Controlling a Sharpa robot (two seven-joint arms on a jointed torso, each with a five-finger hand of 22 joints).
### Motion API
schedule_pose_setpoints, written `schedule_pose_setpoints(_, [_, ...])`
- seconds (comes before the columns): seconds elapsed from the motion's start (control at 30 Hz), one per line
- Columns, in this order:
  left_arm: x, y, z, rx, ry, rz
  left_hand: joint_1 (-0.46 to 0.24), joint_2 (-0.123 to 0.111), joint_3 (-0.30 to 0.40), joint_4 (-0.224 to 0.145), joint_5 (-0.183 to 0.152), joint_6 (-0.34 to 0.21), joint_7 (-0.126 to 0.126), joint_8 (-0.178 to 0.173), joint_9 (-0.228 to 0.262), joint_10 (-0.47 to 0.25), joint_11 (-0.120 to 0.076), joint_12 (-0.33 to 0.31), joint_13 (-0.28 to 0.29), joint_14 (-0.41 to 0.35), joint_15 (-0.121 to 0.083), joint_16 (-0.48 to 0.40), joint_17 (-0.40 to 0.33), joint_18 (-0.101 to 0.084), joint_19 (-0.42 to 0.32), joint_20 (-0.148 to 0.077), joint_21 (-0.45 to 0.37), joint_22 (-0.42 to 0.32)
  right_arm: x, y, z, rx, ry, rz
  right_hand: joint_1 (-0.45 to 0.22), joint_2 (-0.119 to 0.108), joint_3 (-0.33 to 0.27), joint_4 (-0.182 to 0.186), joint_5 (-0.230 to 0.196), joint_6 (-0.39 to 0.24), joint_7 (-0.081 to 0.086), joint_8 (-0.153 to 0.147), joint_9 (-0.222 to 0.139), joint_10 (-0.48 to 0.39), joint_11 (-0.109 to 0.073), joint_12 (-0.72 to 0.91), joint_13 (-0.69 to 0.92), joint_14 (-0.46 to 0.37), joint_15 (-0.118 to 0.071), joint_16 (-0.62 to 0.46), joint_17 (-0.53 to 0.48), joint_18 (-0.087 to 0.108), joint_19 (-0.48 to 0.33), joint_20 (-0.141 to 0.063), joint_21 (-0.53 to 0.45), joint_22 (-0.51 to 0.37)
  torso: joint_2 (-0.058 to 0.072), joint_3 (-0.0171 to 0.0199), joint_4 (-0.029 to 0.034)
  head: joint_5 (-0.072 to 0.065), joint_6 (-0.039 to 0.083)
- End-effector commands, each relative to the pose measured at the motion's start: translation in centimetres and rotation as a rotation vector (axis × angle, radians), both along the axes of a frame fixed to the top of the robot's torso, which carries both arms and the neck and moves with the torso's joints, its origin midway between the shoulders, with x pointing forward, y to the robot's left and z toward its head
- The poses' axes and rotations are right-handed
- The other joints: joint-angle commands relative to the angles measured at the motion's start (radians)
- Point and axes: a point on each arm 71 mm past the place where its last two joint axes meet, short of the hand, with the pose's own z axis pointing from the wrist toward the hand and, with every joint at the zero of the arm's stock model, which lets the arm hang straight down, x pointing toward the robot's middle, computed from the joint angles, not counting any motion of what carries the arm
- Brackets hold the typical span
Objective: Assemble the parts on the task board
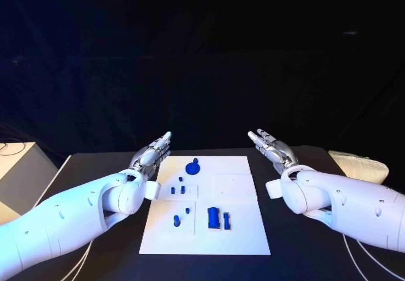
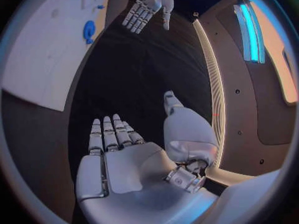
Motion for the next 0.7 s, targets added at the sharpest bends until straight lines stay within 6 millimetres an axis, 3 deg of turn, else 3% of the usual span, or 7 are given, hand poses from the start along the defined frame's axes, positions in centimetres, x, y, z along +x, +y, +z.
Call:
schedule_pose_setpoints(0.03, [-0.3, -0.5, 1.2, 0.017, -0.051, 0.108, -0.723, 0.028, -0.061, -0.027, -0.030, -0.125, -0.028, -0.030, -0.039, -0.201, -0.026, -0.011, -0.010, -0.120, -0.023, -0.046, -0.038, -0.036, -0.116, -0.040, -0.030, -0.046, -1.1, 1.0, 0.9, 0.098, -0.037, -0.098, -0.633, 0.031, -0.072, -0.025, -0.019, -0.133, -0.029, -0.026, -0.050, -0.269, -0.022, -0.013, -0.026, -0.198, -0.017, -0.025, -0.065, -0.030, -0.138, -0.033, -0.013, -0.060, -0.024, -0.0025, 0.0118, -0.011, 0.041])
schedule_pose_setpoints(0.13, [-1.1, -1.7, 2.0, 0.044, -0.074, 0.147, -0.723, 0.028, -0.061, -0.027, -0.030, -0.125, -0.028, -0.030, -0.039, -0.201, -0.026, -0.011, -0.010, -0.120, -0.023, -0.046, -0.038, -0.036, -0.116, -0.040, -0.030, -0.046, -2.1, 2.2, 1.6, 0.154, -0.038, -0.124, -0.633, 0.031, -0.072, -0.025, -0.019, -0.133, -0.029, -0.026, -0.050, -0.269, -0.022, -0.013, -0.026, -0.198, -0.017, -0.025, -0.065, -0.030, -0.138, -0.033, -0.013, -0.060, -0.031, -0.0032, 0.0156, -0.015, 0.058])
schedule_pose_setpoints(0.23, [-1.6, -2.4, 2.5, 0.063, -0.088, 0.171, -0.723, 0.028, -0.061, -0.027, -0.030, -0.125, -0.028, -0.030, -0.039, -0.201, -0.026, -0.011, -0.010, -0.120, -0.023, -0.046, -0.038, -0.036, -0.116, -0.040, -0.030, -0.046, -2.6, 2.7, 1.9, 0.179, -0.037, -0.136, -0.633, 0.031, -0.072, -0.025, -0.019, -0.133, -0.029, -0.026, -0.050, -0.269, -0.022, -0.013, -0.026, -0.198, -0.017, -0.025, -0.065, -0.030, -0.138, -0.033, -0.013, -0.060, -0.035, -0.0035, 0.0174, -0.017, 0.066])
schedule_pose_setpoints(0.7, [-3.1, -3.7, 3.4, 0.111, -0.116, 0.220, -0.723, 0.028, -0.061, -0.027, -0.030, -0.125, -0.028, -0.030, -0.039, -0.201, -0.026, -0.011, -0.010, -0.120, -0.023, -0.046, -0.038, -0.036, -0.116, -0.040, -0.030, -0.046, -2.9, 3.0, 2.2, 0.196, -0.036, -0.145, -0.633, 0.031, -0.072, -0.025, -0.019, -0.133, -0.029, -0.026, -0.050, -0.269, -0.022, -0.013, -0.026, -0.198, -0.017, -0.025, -0.065, -0.030, -0.138, -0.033, -0.013, -0.060, -0.035, -0.0035, 0.0175, -0.018, 0.066])
